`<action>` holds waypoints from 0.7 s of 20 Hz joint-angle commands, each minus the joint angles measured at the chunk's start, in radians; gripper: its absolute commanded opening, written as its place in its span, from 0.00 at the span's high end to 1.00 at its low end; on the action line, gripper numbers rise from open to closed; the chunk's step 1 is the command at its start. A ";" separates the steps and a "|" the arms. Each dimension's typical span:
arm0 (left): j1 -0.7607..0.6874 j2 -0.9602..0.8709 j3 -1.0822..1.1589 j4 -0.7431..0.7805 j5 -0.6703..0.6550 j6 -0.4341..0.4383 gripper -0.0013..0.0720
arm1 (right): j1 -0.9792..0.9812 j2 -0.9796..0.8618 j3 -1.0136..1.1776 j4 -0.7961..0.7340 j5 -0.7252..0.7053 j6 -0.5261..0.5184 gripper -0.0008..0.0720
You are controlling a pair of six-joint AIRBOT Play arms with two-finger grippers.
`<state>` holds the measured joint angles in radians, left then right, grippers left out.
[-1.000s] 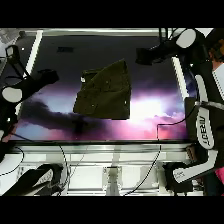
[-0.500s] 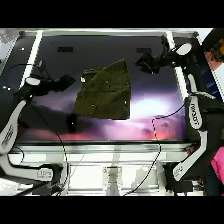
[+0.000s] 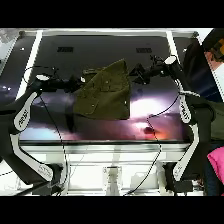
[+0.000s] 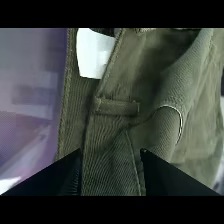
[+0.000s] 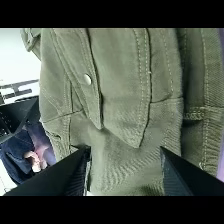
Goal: Fold the clothes and pants, and hang the long-sleeved shirts on hangers.
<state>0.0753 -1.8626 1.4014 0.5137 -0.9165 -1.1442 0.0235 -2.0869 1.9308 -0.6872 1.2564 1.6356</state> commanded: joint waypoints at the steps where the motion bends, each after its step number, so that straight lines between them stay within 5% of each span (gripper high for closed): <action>1: 0.000 -0.014 0.009 -0.002 -0.084 0.000 0.53 | 0.005 -0.010 0.002 0.002 0.013 0.002 0.30; 6: 0.000 -0.016 0.009 0.009 -0.154 0.000 0.53 | 0.013 -0.010 0.002 0.001 0.043 -0.004 0.30; 7: 0.000 -0.016 0.009 0.009 -0.157 0.000 0.58 | 0.016 -0.010 0.001 -0.006 0.053 -0.006 0.30; 8: 0.000 -0.016 0.009 0.008 -0.161 0.000 0.77 | 0.021 -0.010 0.002 -0.024 0.063 -0.006 0.30; 10: 0.000 -0.016 0.009 0.008 -0.170 0.001 0.97 | 0.029 -0.010 0.001 -0.083 0.070 -0.005 0.30; 14: 0.001 -0.015 0.009 -0.023 -0.182 0.000 0.97 | 0.044 -0.023 0.002 -0.121 0.056 -0.006 0.31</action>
<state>0.0753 -1.8774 1.4090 0.5144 -1.0832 -1.1442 0.0574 -2.1021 1.9320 -0.7738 1.3155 1.6310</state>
